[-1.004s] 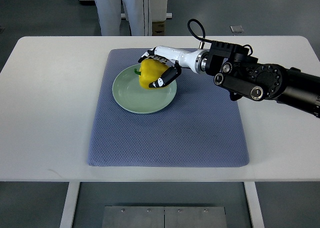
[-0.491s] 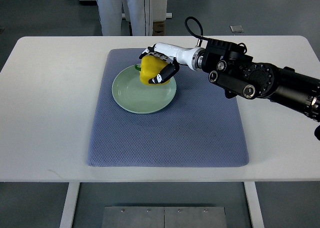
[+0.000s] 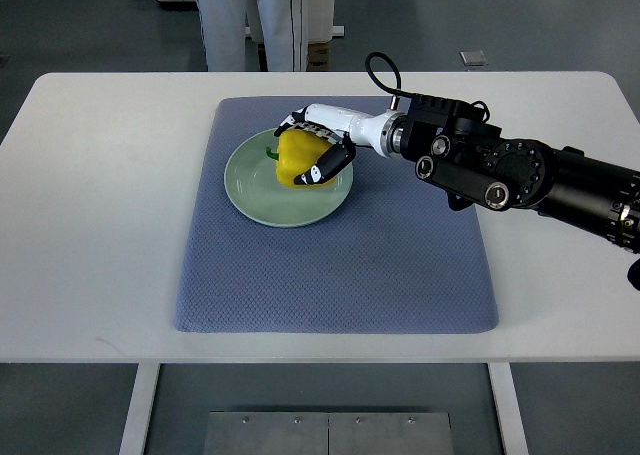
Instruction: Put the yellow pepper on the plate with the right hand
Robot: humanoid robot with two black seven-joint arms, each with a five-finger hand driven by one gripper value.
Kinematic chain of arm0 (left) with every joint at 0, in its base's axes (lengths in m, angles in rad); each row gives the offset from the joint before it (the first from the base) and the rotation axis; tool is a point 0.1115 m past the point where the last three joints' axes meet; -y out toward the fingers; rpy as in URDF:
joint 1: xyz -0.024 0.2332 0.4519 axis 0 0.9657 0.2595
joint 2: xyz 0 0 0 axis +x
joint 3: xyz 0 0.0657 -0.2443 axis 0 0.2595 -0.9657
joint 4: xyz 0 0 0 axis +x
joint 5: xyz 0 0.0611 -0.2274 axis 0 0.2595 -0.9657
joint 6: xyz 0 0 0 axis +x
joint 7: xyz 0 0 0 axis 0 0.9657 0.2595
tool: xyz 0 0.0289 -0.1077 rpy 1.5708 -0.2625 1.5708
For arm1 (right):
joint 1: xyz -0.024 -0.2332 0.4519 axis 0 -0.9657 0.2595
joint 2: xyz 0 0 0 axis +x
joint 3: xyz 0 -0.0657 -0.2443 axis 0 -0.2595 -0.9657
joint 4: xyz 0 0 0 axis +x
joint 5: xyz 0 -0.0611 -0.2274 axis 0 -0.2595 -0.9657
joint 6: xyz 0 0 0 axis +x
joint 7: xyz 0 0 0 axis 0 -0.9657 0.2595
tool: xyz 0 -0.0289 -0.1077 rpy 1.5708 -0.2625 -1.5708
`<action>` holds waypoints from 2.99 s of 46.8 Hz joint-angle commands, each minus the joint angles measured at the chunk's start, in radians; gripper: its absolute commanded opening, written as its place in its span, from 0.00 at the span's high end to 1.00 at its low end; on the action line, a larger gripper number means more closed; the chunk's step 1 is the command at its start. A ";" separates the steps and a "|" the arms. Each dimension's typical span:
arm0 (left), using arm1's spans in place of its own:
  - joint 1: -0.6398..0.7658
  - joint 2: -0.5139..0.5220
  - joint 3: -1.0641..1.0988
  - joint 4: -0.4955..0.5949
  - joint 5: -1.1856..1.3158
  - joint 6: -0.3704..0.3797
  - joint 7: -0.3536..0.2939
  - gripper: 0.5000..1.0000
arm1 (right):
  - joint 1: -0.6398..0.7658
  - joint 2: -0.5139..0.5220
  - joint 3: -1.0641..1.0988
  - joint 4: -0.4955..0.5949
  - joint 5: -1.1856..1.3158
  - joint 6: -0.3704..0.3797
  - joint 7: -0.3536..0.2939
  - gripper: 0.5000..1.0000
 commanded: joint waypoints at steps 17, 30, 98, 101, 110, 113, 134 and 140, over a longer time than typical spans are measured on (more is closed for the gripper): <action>0.001 0.000 0.000 0.000 0.000 0.001 0.000 0.00 | -0.022 0.000 -0.003 0.008 -0.001 -0.001 -0.008 1.00; 0.001 0.000 0.000 0.000 0.000 0.000 0.000 0.00 | -0.035 0.000 0.003 0.008 0.000 -0.006 -0.006 0.03; 0.001 0.000 0.000 0.000 0.000 0.001 0.000 0.00 | -0.248 -0.043 0.621 -0.093 0.046 -0.050 -0.045 0.00; -0.001 0.000 0.000 0.000 0.000 0.001 0.000 0.00 | -0.268 -0.041 0.673 -0.107 0.046 -0.059 -0.045 0.00; 0.001 0.000 0.000 0.000 0.000 -0.001 0.000 0.00 | -0.323 -0.038 0.855 -0.151 0.048 -0.061 -0.043 0.00; 0.001 0.000 0.000 0.000 0.000 -0.001 0.000 0.00 | -0.341 -0.035 0.908 -0.168 0.048 -0.062 -0.039 0.00; 0.001 0.000 0.000 0.000 0.000 -0.001 0.000 0.00 | -0.420 -0.031 1.159 -0.188 0.178 -0.096 -0.032 0.00; -0.001 0.000 0.000 0.000 0.000 0.000 0.000 0.00 | -0.424 -0.009 1.216 -0.190 0.180 -0.096 -0.032 0.00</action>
